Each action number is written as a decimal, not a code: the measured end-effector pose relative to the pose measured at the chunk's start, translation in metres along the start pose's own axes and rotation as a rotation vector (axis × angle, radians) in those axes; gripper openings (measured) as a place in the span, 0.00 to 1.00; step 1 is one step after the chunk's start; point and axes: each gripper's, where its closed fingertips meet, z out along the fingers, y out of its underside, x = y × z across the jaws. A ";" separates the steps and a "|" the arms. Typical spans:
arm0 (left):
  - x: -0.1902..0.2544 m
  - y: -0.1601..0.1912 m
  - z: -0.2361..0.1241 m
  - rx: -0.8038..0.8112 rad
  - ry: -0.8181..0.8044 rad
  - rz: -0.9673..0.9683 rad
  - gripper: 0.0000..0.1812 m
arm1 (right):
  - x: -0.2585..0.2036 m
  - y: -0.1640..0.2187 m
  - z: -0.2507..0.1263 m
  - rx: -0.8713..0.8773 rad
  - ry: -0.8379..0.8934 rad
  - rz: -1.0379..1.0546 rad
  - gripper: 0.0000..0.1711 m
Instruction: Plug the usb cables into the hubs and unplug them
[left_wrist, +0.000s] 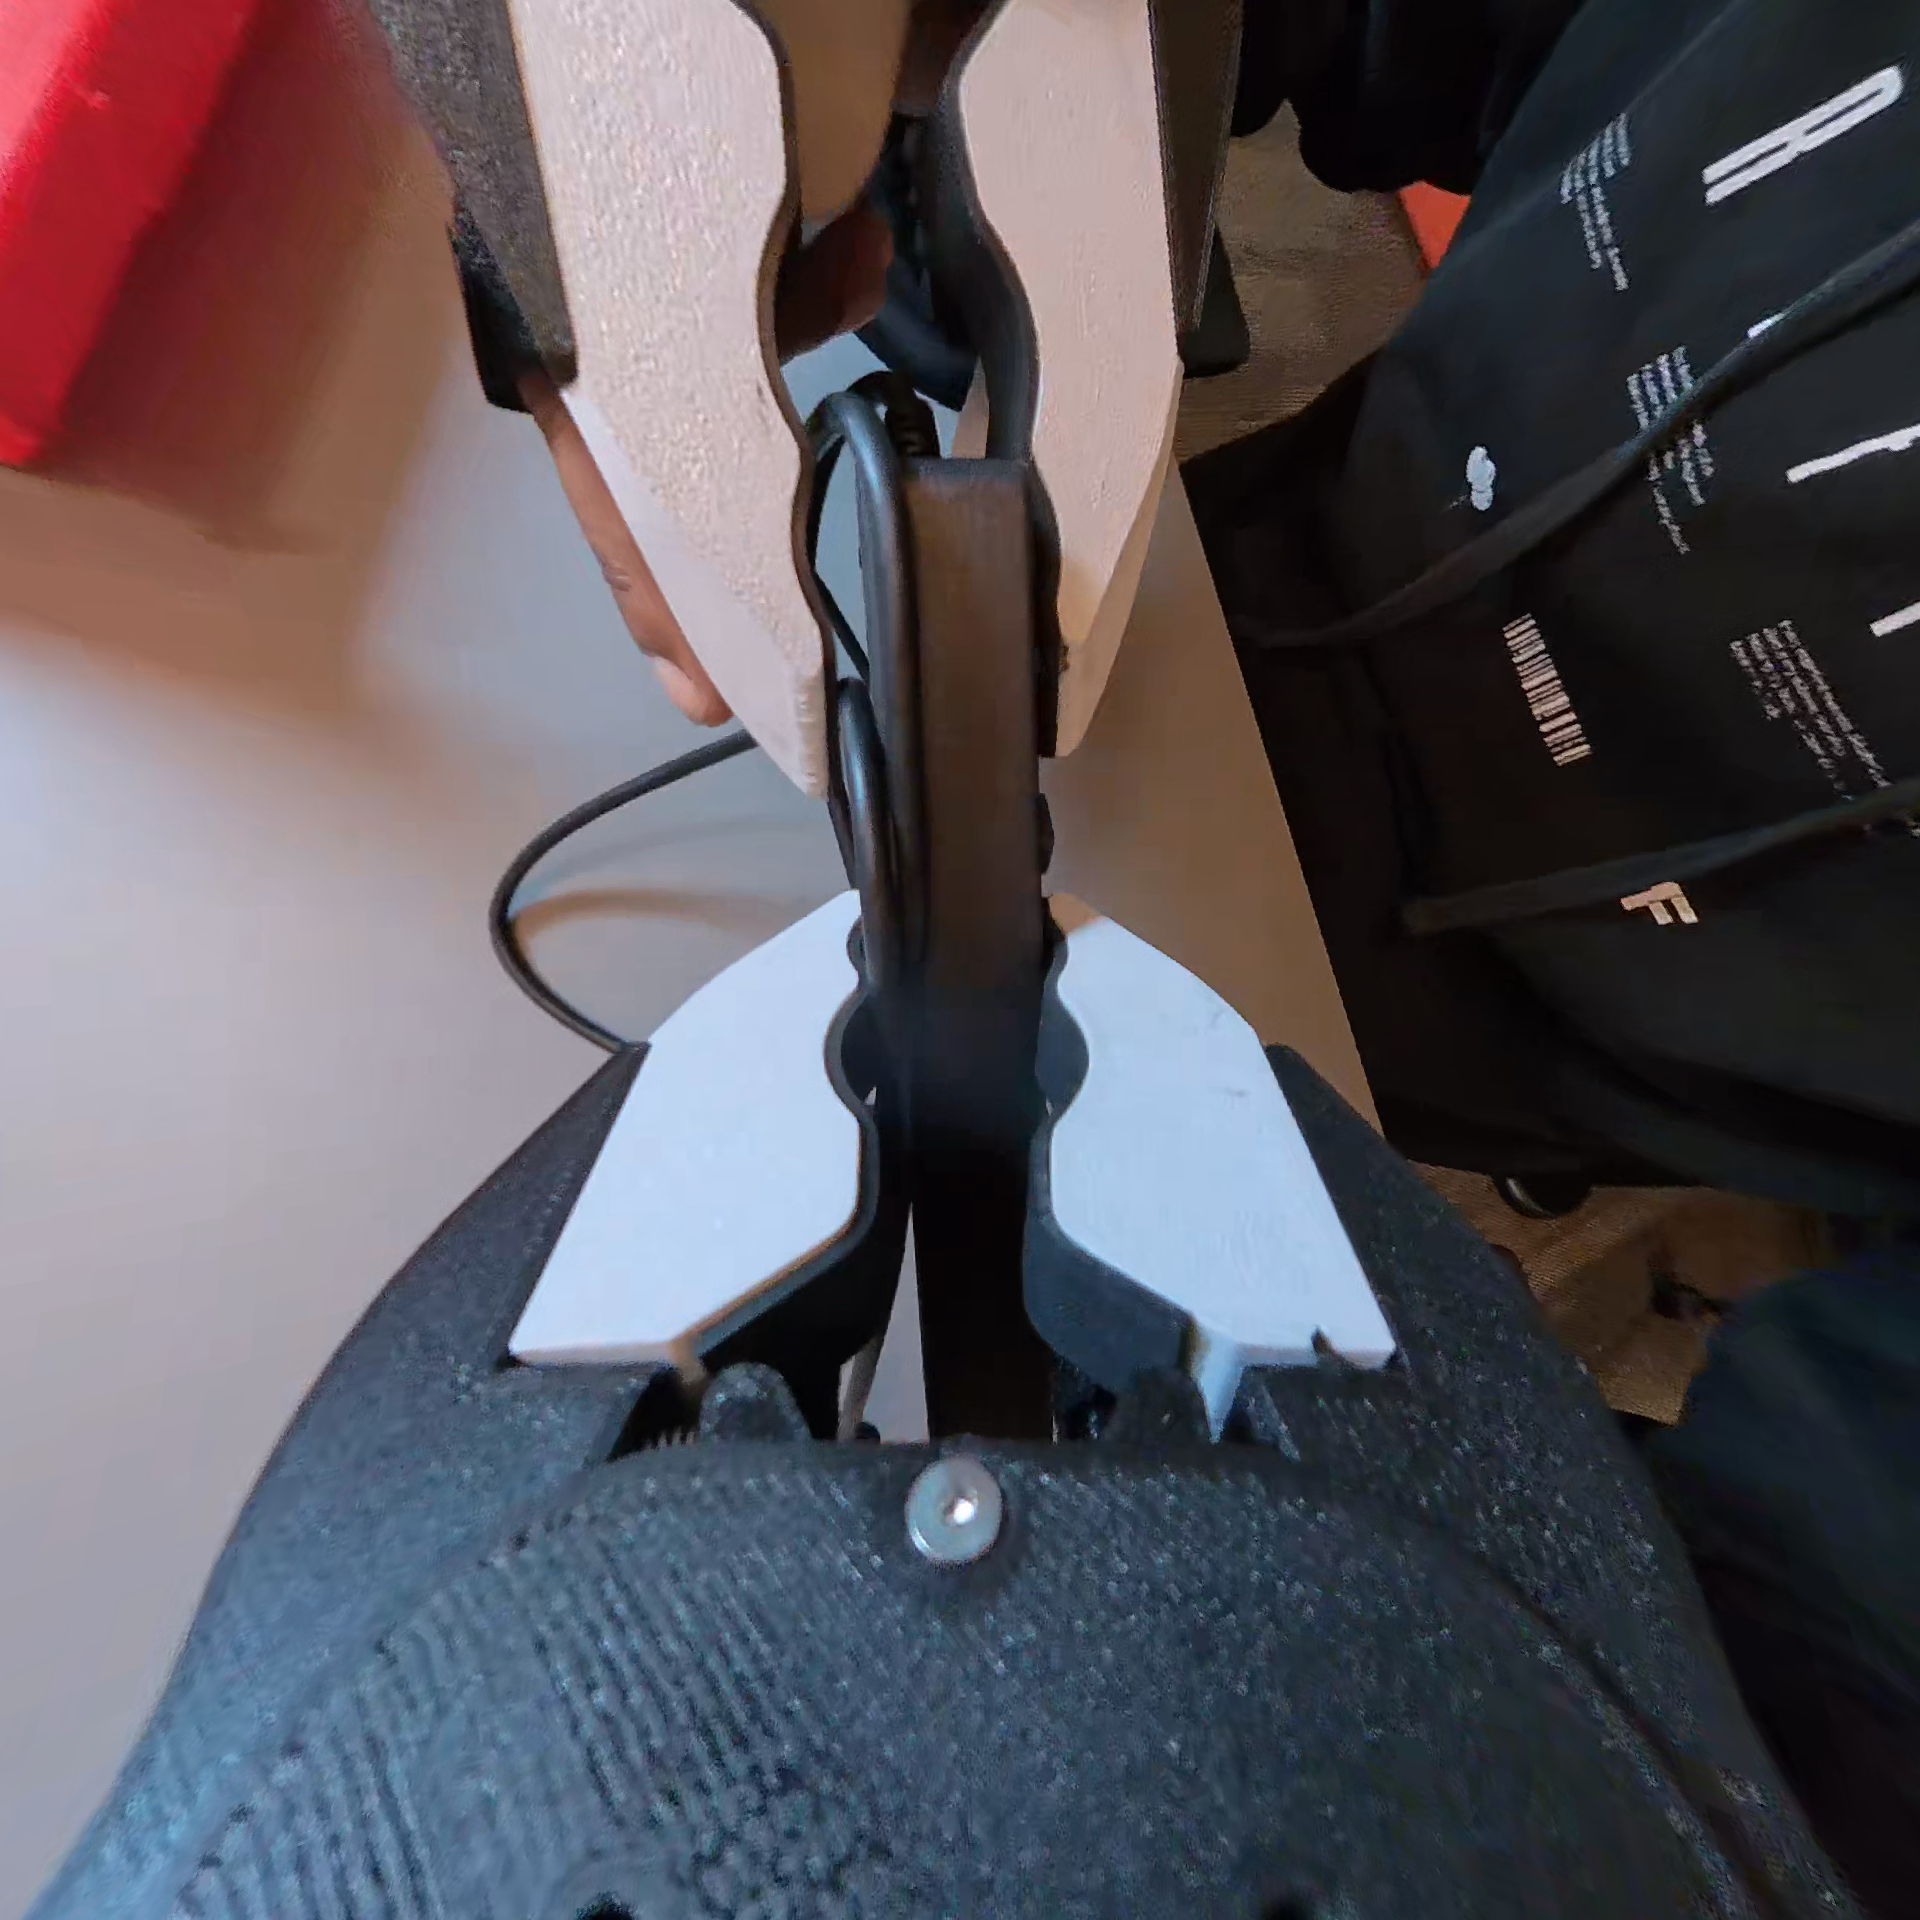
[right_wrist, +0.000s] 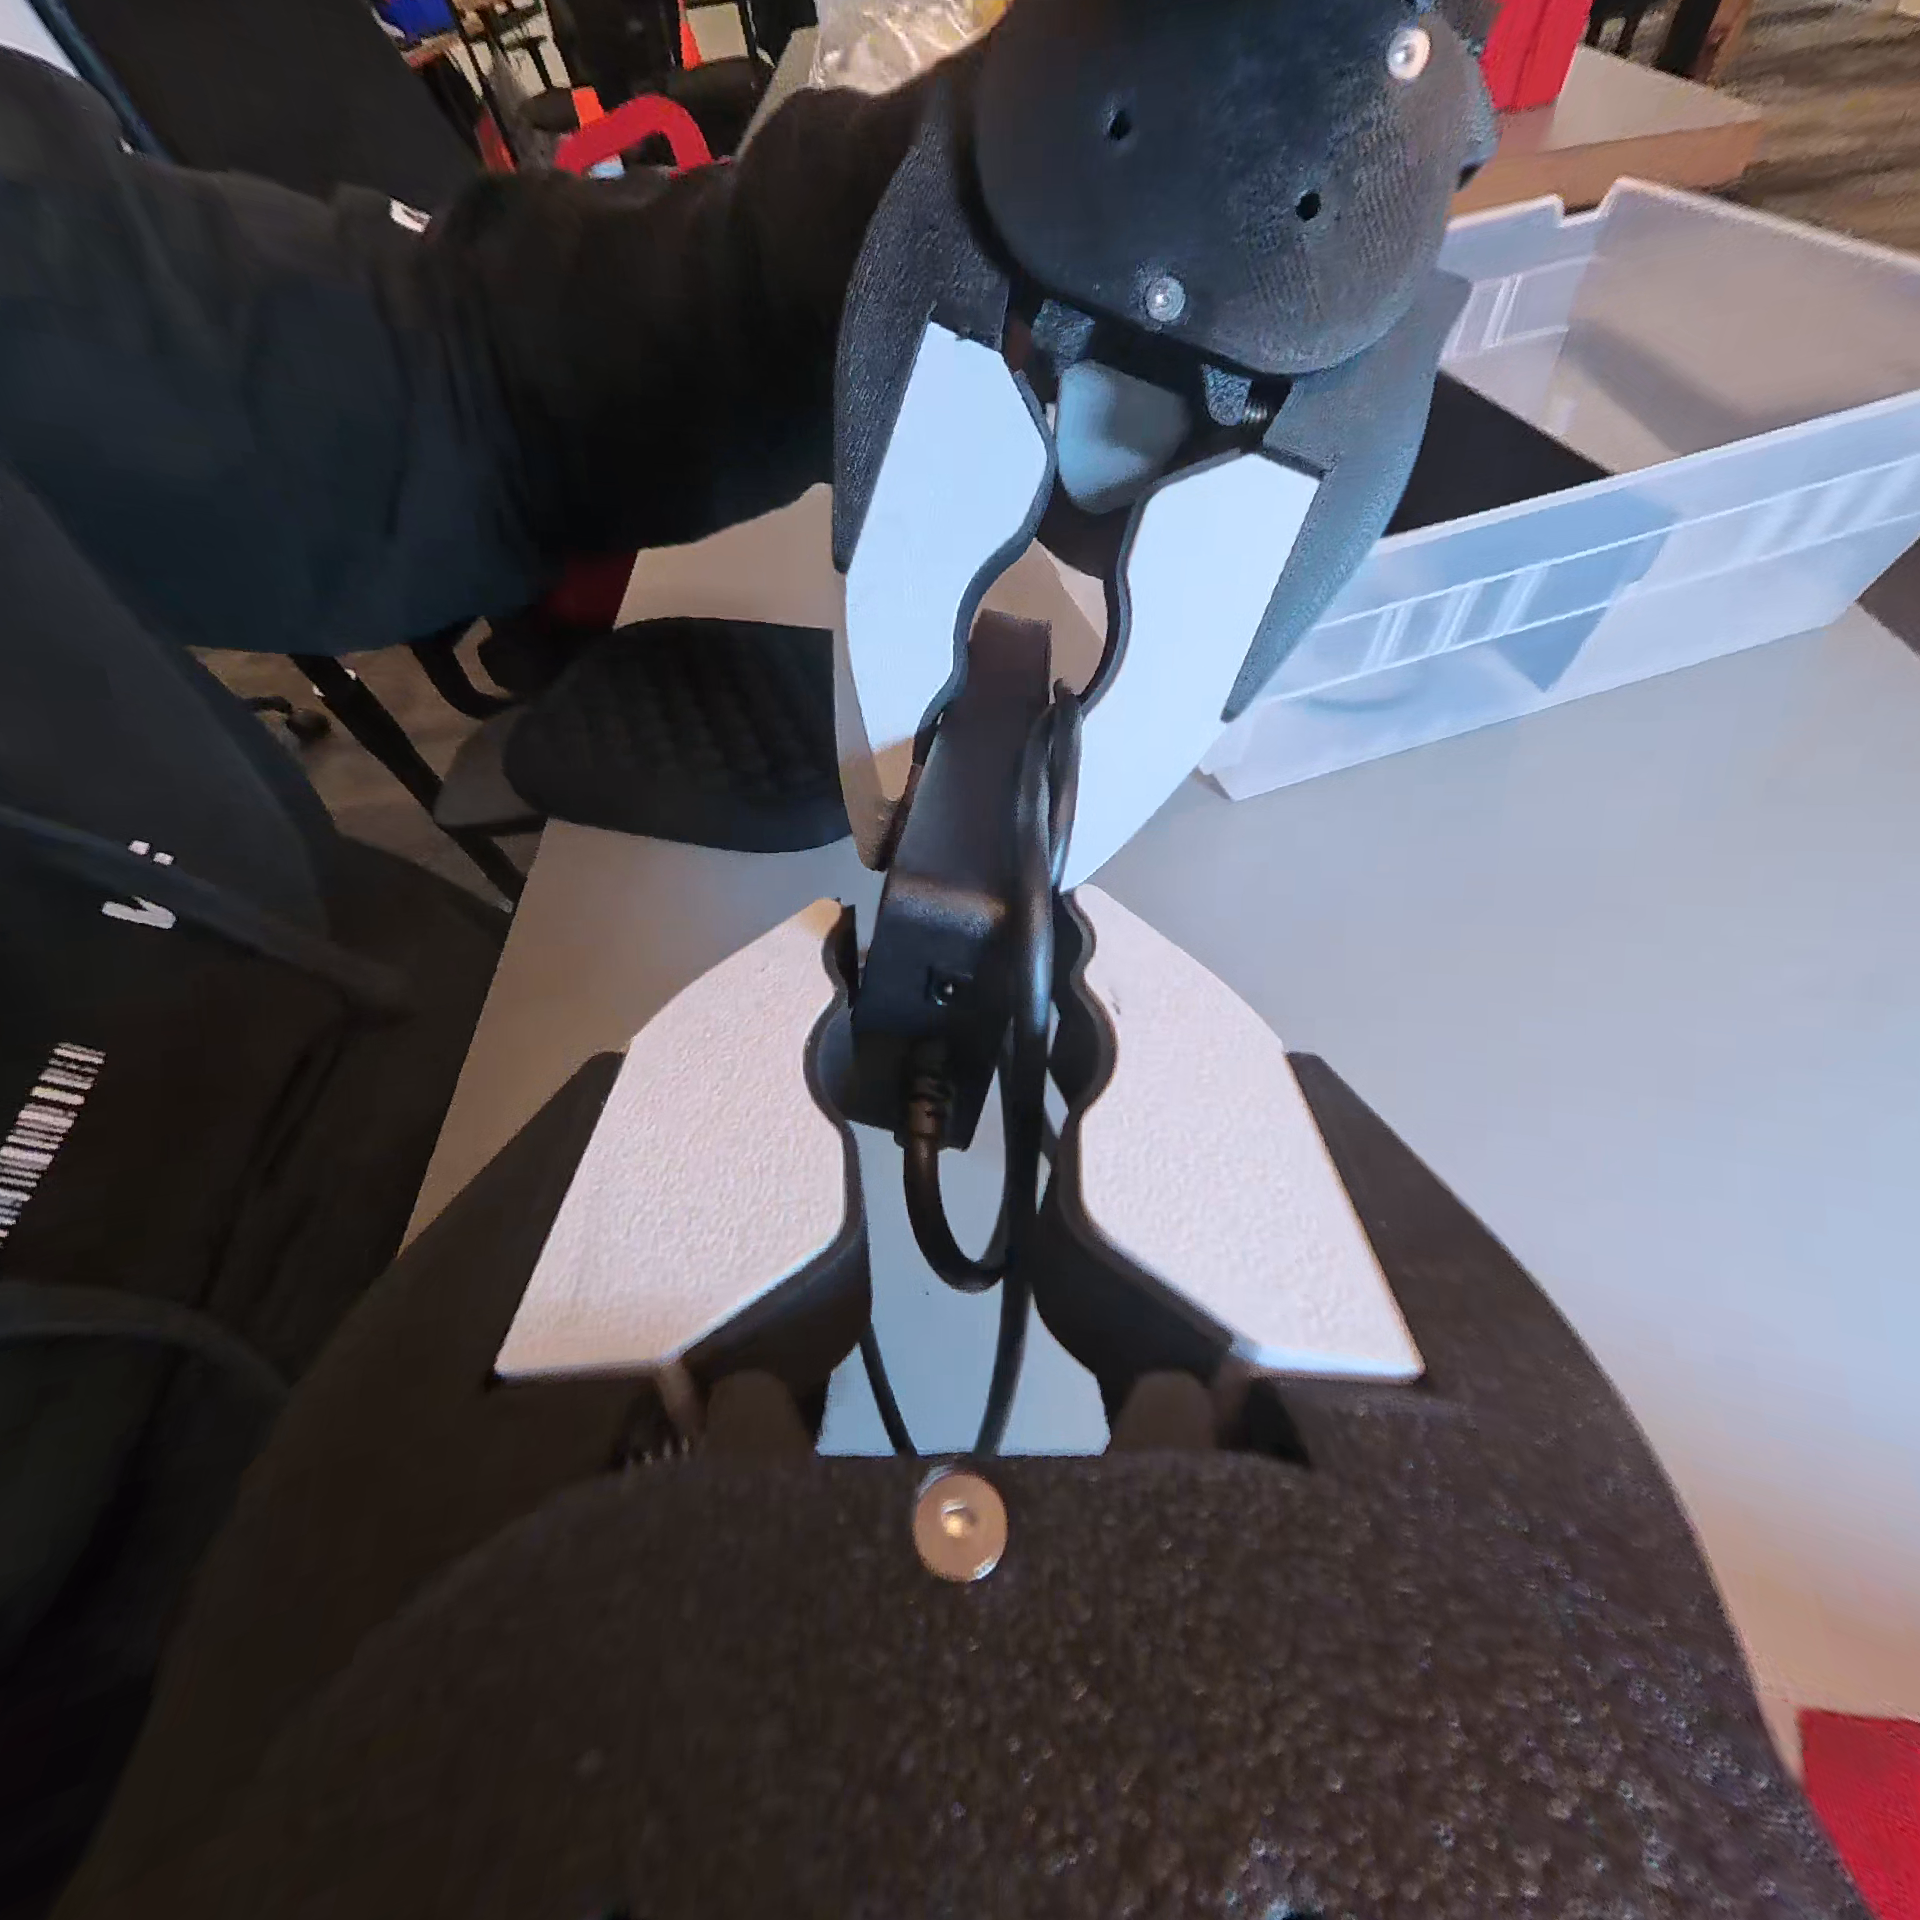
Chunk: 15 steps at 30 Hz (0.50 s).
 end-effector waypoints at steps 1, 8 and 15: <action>0.000 0.002 0.000 0.003 0.018 -0.004 0.15 | 0.001 0.001 0.002 -0.004 0.013 0.018 0.20; -0.034 -0.011 -0.024 0.194 -0.108 -0.061 0.21 | 0.029 -0.002 -0.007 0.194 0.126 0.339 0.18; -0.048 -0.030 -0.109 0.469 -0.664 0.017 0.23 | 0.060 0.003 -0.039 0.355 0.158 0.557 0.17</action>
